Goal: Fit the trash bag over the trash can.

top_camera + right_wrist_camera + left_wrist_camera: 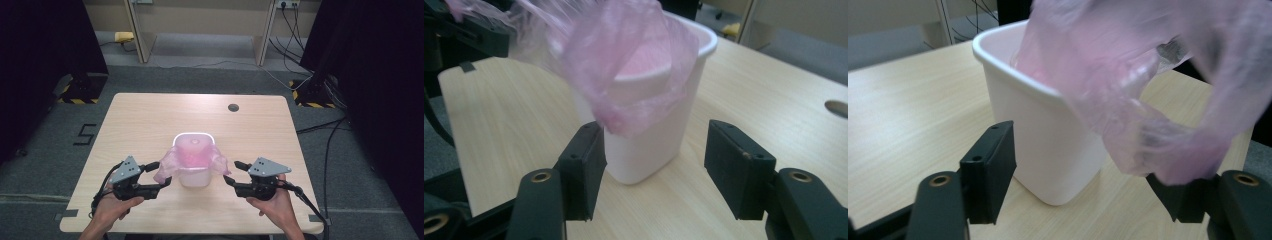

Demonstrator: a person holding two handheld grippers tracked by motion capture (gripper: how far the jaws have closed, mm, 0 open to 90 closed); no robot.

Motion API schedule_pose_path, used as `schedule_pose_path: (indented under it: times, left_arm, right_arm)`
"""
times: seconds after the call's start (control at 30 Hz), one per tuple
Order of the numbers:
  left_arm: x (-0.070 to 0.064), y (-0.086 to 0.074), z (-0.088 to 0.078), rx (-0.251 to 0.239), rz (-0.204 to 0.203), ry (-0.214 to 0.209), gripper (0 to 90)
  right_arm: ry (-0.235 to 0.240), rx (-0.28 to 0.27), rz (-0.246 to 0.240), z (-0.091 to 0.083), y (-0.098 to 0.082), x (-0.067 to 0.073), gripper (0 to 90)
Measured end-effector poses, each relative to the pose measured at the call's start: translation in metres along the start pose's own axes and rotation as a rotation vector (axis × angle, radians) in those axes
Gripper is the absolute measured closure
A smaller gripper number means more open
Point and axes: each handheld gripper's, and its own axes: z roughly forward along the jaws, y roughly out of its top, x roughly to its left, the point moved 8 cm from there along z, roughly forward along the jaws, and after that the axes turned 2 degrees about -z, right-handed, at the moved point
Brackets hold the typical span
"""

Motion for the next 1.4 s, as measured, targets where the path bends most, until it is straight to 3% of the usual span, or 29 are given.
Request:
schedule_pose_path:
  times: [0.23, 0.37, 0.53, 0.93, 1.03, 1.17, 1.3, 1.4]
  left_arm:
    - [-0.013, 0.021, -0.018, -0.043, 0.041, 0.015, 23.9]
    - [-0.018, 0.035, -0.024, -0.068, 0.089, 0.029, 23.4]
    - [-0.023, 0.047, -0.028, -0.078, 0.114, 0.014, 21.6]
    - [-0.035, 0.073, -0.052, -0.152, 0.117, -0.014, 20.5]
    - [-0.034, 0.075, -0.050, -0.146, 0.118, -0.009, 20.5]
    - [-0.034, 0.077, -0.036, -0.114, 0.119, 0.002, 20.6]
    - [-0.033, 0.080, -0.018, -0.089, 0.110, -0.016, 22.1]
    - [-0.020, 0.074, -0.005, -0.052, 0.097, 0.004, 33.1]
  right_arm:
    - [-0.003, -0.071, -0.021, -0.016, 0.023, 0.005, 40.1]
    - [-0.007, -0.099, -0.036, -0.020, 0.036, 0.005, 39.4]
    - [0.026, -0.123, -0.055, -0.018, 0.048, 0.012, 39.3]
    - [0.058, -0.074, -0.108, 0.004, 0.062, 0.025, 39.8]
    - [0.057, -0.056, -0.116, 0.008, 0.060, 0.025, 39.7]
    - [0.063, -0.029, -0.126, 0.014, 0.058, 0.026, 40.3]
    - [0.056, 0.017, -0.145, 0.021, 0.052, 0.023, 43.4]
    - [0.044, 0.038, -0.158, 0.024, 0.049, 0.019, 49.7]
